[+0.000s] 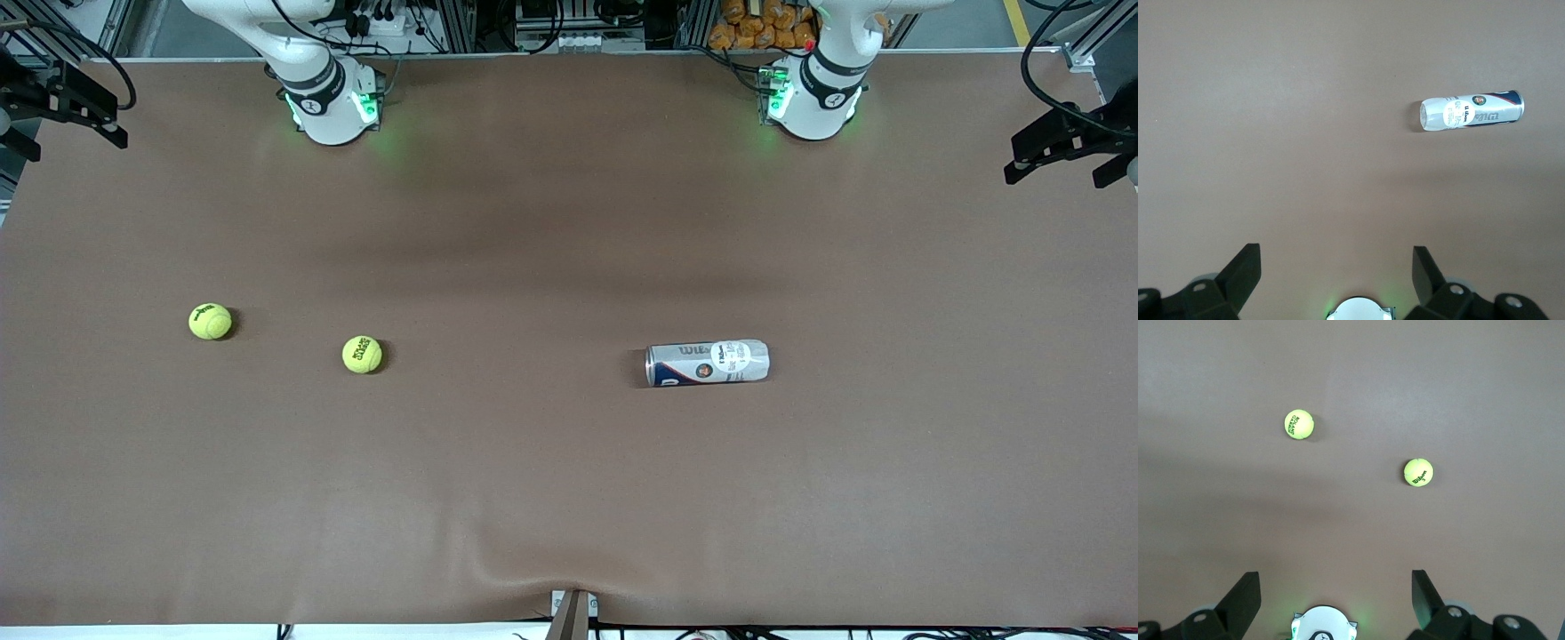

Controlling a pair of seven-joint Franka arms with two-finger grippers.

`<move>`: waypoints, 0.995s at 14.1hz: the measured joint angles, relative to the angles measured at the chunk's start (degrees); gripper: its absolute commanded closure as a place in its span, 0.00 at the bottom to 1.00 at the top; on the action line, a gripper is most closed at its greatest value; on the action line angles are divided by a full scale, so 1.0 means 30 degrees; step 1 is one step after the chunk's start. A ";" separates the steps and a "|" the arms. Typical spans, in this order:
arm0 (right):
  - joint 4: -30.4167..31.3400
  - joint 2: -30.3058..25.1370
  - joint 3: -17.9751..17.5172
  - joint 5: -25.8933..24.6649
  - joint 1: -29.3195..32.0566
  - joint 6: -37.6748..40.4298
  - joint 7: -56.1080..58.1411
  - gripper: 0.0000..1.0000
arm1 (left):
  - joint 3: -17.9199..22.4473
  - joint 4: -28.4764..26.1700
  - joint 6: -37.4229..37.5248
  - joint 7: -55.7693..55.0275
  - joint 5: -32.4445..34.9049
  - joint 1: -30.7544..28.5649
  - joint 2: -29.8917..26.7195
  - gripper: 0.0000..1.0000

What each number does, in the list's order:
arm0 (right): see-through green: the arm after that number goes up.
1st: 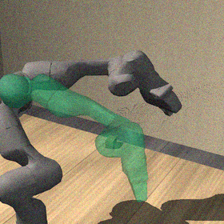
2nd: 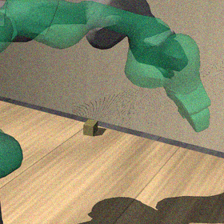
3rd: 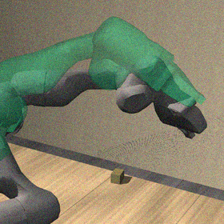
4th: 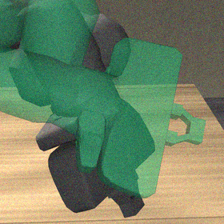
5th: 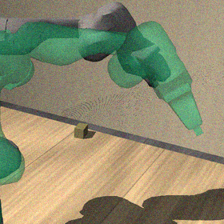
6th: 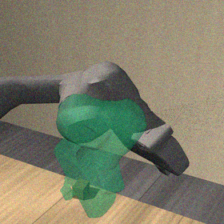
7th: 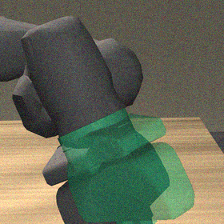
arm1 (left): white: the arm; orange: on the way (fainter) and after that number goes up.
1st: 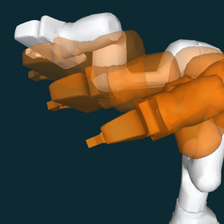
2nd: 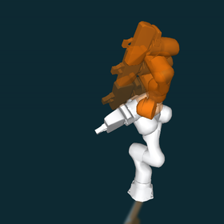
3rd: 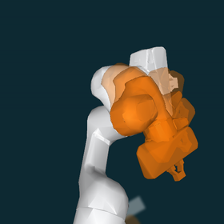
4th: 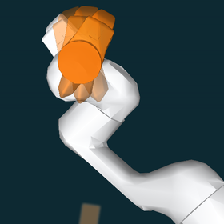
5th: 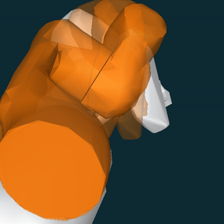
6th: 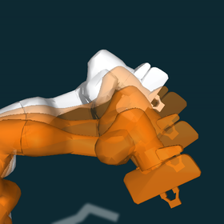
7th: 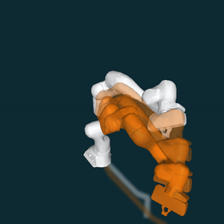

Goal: Insert tennis ball vertically with right arm

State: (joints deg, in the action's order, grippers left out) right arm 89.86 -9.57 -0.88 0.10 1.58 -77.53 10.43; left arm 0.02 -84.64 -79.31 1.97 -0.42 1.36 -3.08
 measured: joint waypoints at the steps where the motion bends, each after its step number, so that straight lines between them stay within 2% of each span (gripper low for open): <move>1: 0.0001 0.0000 0.0016 0.0000 0.0000 -0.0113 0.0000 0.00 | -0.0002 0.0000 0.0001 -0.0003 0.0000 0.0000 0.0000 0.00; 14: 0.0592 -0.0004 0.0182 0.0037 0.0033 -0.1148 -0.0010 0.00 | -0.0112 -0.0212 -0.0045 0.0022 0.0000 0.0217 0.0758 0.00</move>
State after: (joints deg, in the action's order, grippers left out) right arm 91.63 -9.58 -0.33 0.21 1.68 -80.97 10.40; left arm -0.32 -85.28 -79.44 2.03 -0.42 2.01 -0.80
